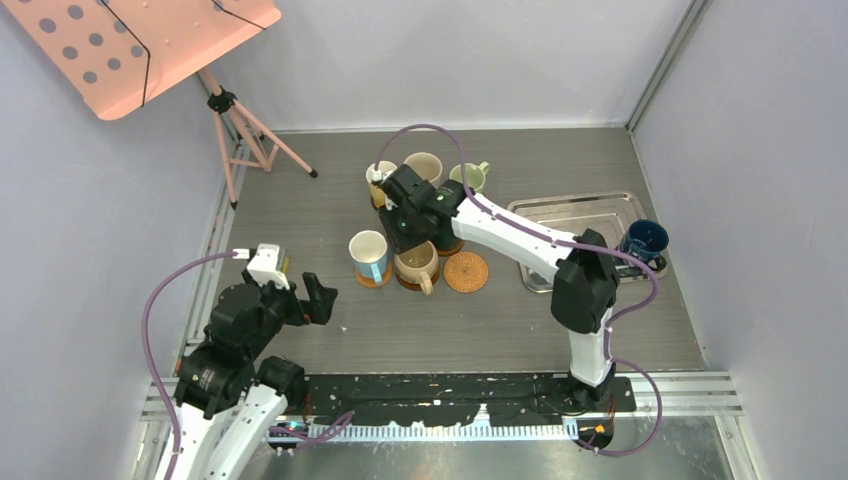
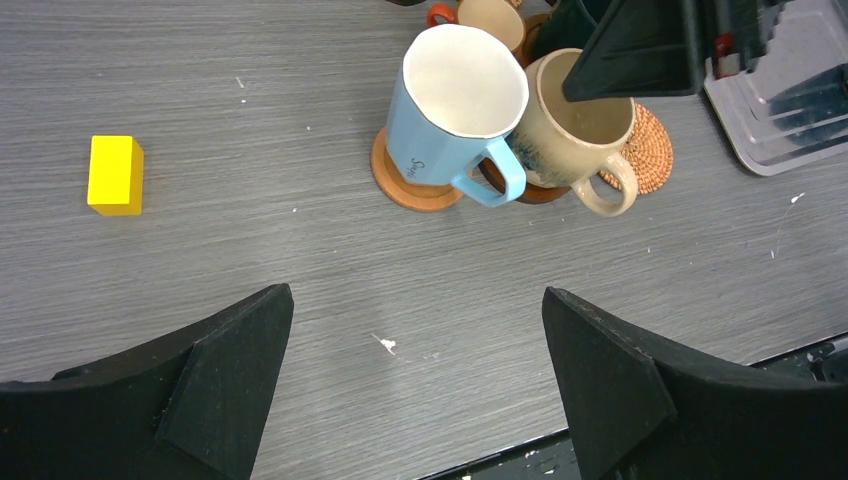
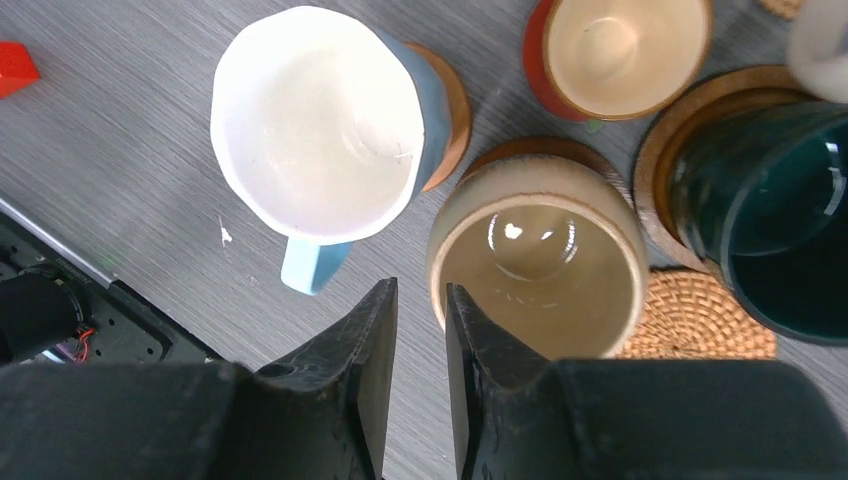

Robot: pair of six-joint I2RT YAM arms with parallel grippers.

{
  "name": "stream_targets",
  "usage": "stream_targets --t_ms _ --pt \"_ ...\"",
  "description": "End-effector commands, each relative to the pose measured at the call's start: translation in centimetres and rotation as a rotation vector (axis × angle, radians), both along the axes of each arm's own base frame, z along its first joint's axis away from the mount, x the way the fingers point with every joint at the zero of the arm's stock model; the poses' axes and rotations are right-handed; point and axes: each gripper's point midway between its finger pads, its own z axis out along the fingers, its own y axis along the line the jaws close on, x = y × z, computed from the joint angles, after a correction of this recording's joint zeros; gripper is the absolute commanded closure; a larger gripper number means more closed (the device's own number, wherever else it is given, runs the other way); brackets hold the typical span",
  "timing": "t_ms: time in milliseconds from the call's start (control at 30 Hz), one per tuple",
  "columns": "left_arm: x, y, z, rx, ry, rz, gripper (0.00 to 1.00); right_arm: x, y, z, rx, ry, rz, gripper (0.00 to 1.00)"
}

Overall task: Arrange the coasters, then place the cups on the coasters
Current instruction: Place the cup on the coaster, then pick up the cup from the tray.

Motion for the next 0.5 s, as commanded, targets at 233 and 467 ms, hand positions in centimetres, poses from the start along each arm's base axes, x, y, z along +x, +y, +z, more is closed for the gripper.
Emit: stream_targets --t_ms 233,467 --pt "0.4 0.0 1.0 -0.009 -0.05 0.004 0.01 4.7 -12.8 11.7 -0.011 -0.338 -0.351 0.65" --pt "0.4 -0.1 0.9 -0.009 -0.043 -0.003 0.01 6.7 -28.5 10.4 -0.273 -0.484 -0.734 0.56"
